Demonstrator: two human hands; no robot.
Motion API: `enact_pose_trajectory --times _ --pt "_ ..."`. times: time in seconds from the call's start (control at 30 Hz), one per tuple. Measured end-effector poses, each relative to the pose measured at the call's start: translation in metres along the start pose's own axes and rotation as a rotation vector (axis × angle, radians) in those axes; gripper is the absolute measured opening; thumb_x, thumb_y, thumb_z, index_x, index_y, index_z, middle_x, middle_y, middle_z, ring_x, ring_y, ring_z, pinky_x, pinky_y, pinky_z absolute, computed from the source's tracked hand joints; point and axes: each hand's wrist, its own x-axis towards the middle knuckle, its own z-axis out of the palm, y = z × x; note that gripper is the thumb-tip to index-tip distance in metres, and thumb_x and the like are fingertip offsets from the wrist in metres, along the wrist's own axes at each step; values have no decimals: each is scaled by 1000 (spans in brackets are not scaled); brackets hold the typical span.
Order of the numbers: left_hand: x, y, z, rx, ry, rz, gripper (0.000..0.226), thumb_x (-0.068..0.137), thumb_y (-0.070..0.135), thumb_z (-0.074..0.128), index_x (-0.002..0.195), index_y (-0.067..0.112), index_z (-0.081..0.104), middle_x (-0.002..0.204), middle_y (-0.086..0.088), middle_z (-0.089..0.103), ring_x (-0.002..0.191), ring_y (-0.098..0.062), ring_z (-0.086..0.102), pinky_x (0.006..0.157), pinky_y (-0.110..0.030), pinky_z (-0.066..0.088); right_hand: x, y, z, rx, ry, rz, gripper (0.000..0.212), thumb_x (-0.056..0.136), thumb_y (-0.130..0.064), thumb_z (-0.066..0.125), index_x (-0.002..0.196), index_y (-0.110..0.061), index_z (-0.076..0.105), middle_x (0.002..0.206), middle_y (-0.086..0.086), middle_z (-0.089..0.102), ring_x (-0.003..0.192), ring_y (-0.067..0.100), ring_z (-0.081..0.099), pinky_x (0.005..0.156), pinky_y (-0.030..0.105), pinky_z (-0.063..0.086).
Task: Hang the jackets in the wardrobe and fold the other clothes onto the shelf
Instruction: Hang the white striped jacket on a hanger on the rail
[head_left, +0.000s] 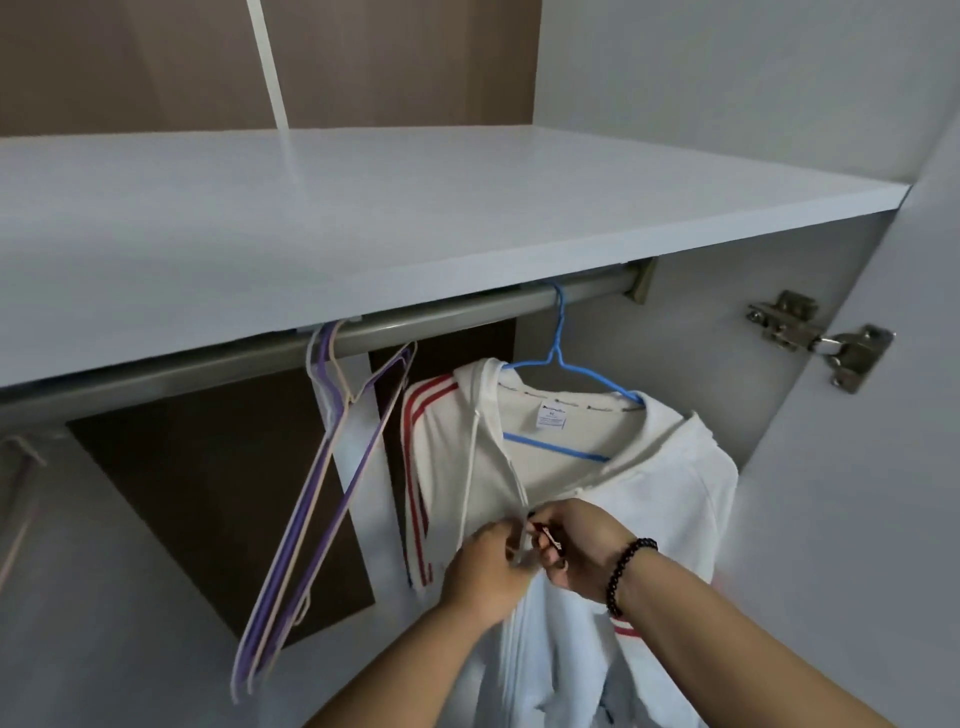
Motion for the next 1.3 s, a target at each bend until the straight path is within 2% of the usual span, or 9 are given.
enact_pose_trajectory --times 0.1,0.2,0.33,0.57,0.67,0.77,0.9,1.07,1.3 --pt "0 5 1 128 58 53 26 91 45 52 85 21 58 82 0 66 84 -22 63 61 -28 39 -8 -11 -2 -18 21 2 28 89 -7 43 62 -9 51 45 -2 43 31 7 36 30 15 27" --pt "-5 4 -1 195 78 70 52 91 53 52 61 14 34 56 -1 43 68 -28 52 54 -32 30 -13 -39 -7 56 34 -29 28 90 -8 41 63 -10 48 42 -5 41 29 5 36 30 13 24" --pt "-8 3 -10 171 68 72 60 91 53 54 57 11 28 51 -3 33 58 -24 36 53 -32 27 -16 -65 -5 102 -1 -58 28 92 -10 41 65 -8 49 40 -7 40 28 4 36 28 13 24" --pt "-6 -15 -21 164 20 8 53 88 43 61 57 11 33 63 -15 49 65 -34 47 53 -31 30 1 -17 -3 32 45 -169 26 97 -17 43 77 -12 59 52 -4 42 42 9 40 44 16 29" --pt "-5 -28 -22 92 1 -24 24 90 23 55 69 15 63 71 -1 64 75 -22 62 64 -28 49 13 9 -7 24 117 -164 23 97 -14 43 86 -9 62 55 -2 43 40 10 41 40 17 30" --pt "-3 -39 -27 76 -7 -60 20 92 17 51 88 19 71 90 7 71 86 -11 64 76 -26 53 21 32 -9 -17 163 -102 22 97 -12 44 85 -8 62 59 0 46 44 11 43 40 17 31" --pt "-7 -45 -32 8 -24 -120 23 90 19 55 73 32 63 80 15 67 83 -7 64 73 -19 48 20 60 -13 -53 142 -9 22 96 -13 44 82 -8 61 59 1 50 47 13 48 42 18 33" --pt "-20 -45 -38 -89 -15 -156 29 84 13 55 59 27 63 71 11 72 82 -14 70 77 -31 54 7 74 -22 -66 130 23 20 94 -14 44 82 -12 60 56 -2 51 47 12 47 41 19 34" --pt "-54 -19 -46 -296 14 -167 22 89 7 59 78 22 71 73 8 74 78 -13 72 82 -33 55 -38 60 -44 10 156 -201 22 95 -11 44 81 -10 62 57 0 51 49 14 47 48 22 33"
